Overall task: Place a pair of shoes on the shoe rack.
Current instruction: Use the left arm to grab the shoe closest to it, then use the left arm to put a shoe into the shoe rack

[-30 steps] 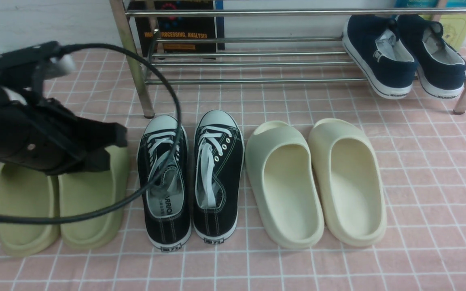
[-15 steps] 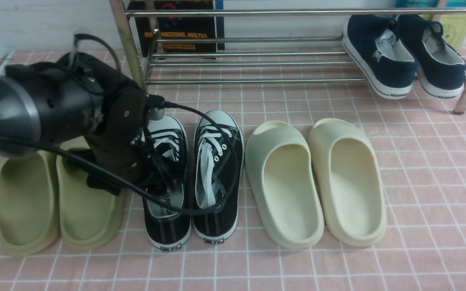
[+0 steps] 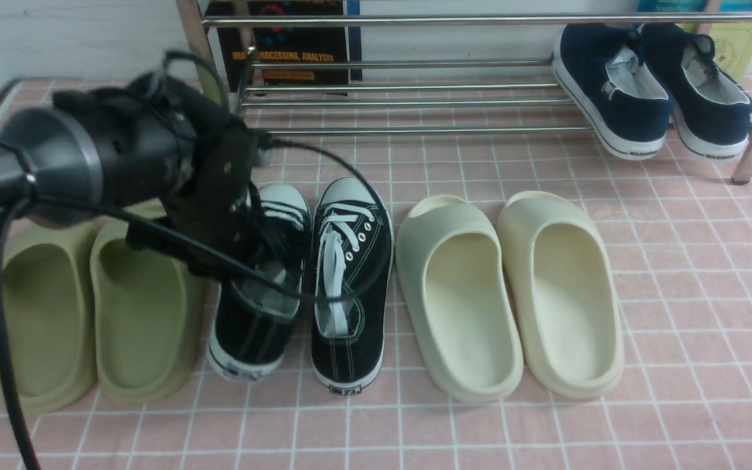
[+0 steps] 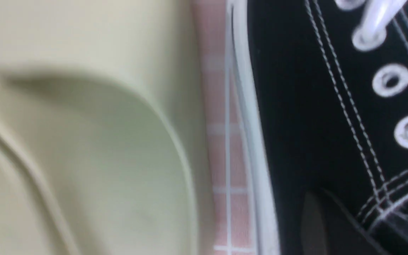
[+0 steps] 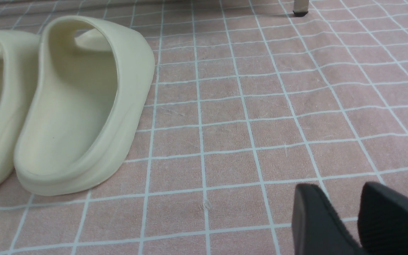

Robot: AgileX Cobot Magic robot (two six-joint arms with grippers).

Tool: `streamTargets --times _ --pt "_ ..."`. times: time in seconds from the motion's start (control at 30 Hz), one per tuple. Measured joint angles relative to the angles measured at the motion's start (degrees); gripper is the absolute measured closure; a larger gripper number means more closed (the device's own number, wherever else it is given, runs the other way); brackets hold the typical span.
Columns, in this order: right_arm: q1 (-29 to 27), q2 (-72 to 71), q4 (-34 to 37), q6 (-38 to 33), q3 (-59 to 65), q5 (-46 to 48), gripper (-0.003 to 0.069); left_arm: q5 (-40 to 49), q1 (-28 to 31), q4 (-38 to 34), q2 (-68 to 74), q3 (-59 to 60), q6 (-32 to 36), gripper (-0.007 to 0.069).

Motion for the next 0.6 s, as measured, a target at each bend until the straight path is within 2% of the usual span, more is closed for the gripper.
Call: streamTargets --times 0.07,0.23,0.43,0.6 --pt "0.0 0.0 0.0 0.0 0.0 0.0 0.045 1.8 0.0 0.42 -0.72 -2.62 0.83 0.0606" --pt "0.0 0.0 0.0 0.0 0.0 0.0 0.0442 3.15 0.0 1.43 2.93 -18.29 1.71 0.0606" --pt "0.0 0.0 0.0 0.0 0.0 0.0 0.0435 4.28 0.0 2.68 18.39 -36.23 1.59 0.0606" --pt "0.0 0.0 0.0 0.0 0.0 0.0 0.0431 4.36 0.18 4.41 28.49 -48.07 -1.43 0.0606"
